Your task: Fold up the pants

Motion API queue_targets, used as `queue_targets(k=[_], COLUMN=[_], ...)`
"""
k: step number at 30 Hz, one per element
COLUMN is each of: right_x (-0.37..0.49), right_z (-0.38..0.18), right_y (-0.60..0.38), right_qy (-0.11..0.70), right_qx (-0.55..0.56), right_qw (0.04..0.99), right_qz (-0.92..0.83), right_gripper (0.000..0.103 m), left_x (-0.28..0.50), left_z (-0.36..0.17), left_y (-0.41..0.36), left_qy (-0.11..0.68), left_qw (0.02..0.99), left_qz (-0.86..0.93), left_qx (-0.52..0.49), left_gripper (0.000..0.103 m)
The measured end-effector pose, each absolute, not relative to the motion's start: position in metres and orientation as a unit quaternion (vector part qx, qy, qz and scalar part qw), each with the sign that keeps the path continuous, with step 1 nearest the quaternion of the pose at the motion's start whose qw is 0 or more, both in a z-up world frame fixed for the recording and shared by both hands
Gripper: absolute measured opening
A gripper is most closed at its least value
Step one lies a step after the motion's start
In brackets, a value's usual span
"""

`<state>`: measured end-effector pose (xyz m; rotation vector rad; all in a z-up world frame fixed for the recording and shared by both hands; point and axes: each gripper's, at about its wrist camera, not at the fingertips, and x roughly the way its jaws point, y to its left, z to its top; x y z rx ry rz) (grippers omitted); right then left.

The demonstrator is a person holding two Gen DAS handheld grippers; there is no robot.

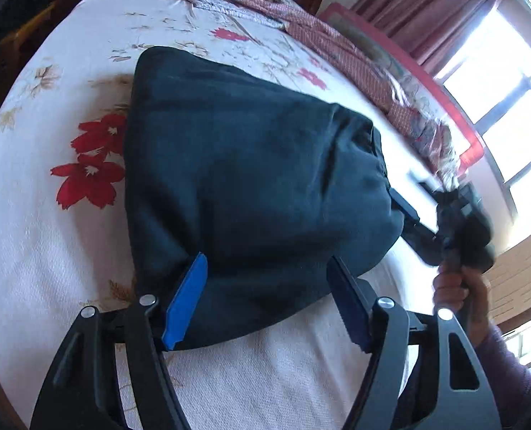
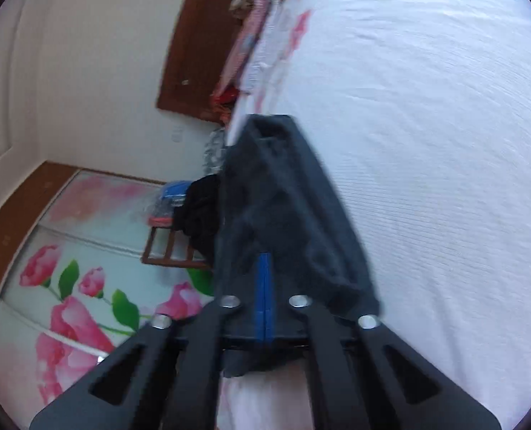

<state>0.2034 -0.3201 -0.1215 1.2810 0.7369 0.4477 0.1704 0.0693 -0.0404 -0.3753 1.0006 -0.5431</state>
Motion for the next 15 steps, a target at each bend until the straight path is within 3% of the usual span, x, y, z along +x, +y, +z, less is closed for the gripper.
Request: queue_targets(k=[2, 3, 4, 5, 6, 7, 9, 11, 15], right_x=[0.198, 0.196, 0.191, 0.182, 0.173, 0.162, 0.137, 0.113, 0.074], right_z=[-0.099, -0.086, -0.072, -0.06, -0.049, -0.042, -0.035, -0.031, -0.023], right_y=[-0.319, -0.317, -0.315, -0.315, -0.315, -0.316, -0.321, -0.324, -0.317], right_qy=[0.34, 0.343, 0.347, 0.351, 0.353, 0.356, 0.36, 0.39, 0.466], right_qx=[0.553, 0.539, 0.527, 0.516, 0.507, 0.497, 0.493, 0.464, 0.359], right_qw=[0.733, 0.74, 0.745, 0.749, 0.754, 0.757, 0.756, 0.769, 0.808], right_qz=[0.2, 0.208, 0.217, 0.22, 0.224, 0.23, 0.236, 0.203, 0.027], right_gripper=[0.005, 0.018, 0.053, 0.078, 0.084, 0.084, 0.084, 0.092, 0.093], left_x=[0.179, 0.181, 0.181, 0.177, 0.171, 0.16, 0.133, 0.105, 0.051], left_z=[-0.041, -0.04, -0.036, -0.029, -0.021, -0.012, 0.0, 0.007, 0.009], left_y=[0.079, 0.081, 0.079, 0.078, 0.078, 0.081, 0.091, 0.109, 0.146], left_qy=[0.478, 0.484, 0.488, 0.49, 0.489, 0.486, 0.482, 0.491, 0.502], left_qw=[0.81, 0.806, 0.805, 0.807, 0.812, 0.82, 0.834, 0.839, 0.847], left_qz=[-0.252, -0.246, -0.24, -0.237, -0.234, -0.224, -0.202, -0.168, -0.048], left_qx=[-0.226, -0.236, -0.236, -0.229, -0.217, -0.201, -0.179, -0.168, -0.166], left_gripper=[0.066, 0.066, 0.068, 0.077, 0.084, 0.099, 0.101, 0.101, 0.101])
